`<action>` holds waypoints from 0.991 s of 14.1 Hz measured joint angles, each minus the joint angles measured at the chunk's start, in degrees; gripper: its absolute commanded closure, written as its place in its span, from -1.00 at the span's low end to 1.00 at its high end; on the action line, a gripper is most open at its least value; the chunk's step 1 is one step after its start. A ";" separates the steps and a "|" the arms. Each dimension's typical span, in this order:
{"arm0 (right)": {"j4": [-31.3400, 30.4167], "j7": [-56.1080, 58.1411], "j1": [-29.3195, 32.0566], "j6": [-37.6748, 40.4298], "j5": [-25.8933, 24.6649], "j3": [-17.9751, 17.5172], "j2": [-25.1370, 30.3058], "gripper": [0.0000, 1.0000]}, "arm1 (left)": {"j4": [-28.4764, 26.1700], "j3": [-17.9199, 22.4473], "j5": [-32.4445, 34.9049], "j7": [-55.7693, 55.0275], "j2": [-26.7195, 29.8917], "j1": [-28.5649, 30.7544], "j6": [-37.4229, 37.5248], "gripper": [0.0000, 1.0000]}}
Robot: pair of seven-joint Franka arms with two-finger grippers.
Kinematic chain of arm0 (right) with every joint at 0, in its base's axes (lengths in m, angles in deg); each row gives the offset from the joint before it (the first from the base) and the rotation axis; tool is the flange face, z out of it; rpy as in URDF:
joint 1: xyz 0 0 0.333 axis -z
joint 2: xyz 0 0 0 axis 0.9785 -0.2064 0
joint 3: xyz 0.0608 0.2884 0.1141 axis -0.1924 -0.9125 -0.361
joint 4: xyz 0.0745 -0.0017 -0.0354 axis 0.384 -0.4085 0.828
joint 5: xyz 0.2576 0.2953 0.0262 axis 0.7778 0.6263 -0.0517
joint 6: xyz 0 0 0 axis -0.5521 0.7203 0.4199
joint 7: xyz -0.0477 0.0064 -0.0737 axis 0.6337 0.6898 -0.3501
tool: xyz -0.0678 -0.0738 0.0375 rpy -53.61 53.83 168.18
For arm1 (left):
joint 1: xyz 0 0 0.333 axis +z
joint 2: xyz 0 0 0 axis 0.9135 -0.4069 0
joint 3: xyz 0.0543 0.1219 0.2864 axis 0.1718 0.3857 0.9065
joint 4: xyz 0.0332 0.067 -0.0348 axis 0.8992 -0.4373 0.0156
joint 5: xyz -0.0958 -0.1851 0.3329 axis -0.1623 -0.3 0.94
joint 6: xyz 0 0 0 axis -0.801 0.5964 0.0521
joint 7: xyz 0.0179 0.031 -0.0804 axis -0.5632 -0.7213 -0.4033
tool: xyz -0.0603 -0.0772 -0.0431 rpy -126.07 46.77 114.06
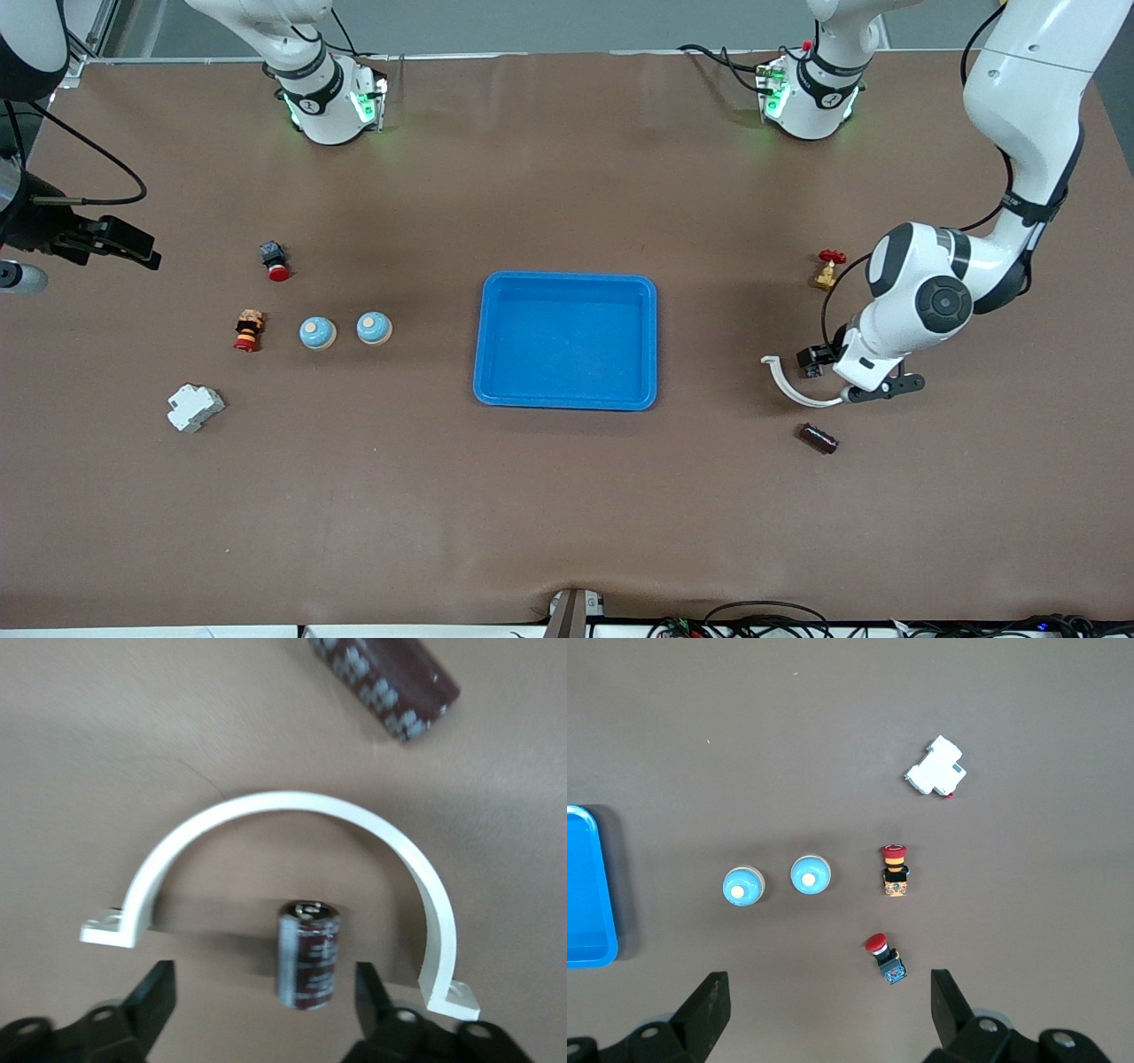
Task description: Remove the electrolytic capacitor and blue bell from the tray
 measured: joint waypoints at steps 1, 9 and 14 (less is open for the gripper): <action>-0.01 0.00 0.00 0.09 0.00 -0.01 0.00 -1.00 | 1.11 -0.07 0.00 0.56 1.01 0.45 2.72 -1.00; -0.27 -0.01 0.00 0.91 0.63 -0.07 0.00 -1.00 | 14.18 -0.21 -3.42 25.31 5.00 8.94 23.34 -1.00; -0.24 -0.02 0.00 0.86 2.68 -0.09 0.25 -1.00 | 23.92 -0.26 -4.70 35.97 6.93 12.90 37.95 -1.00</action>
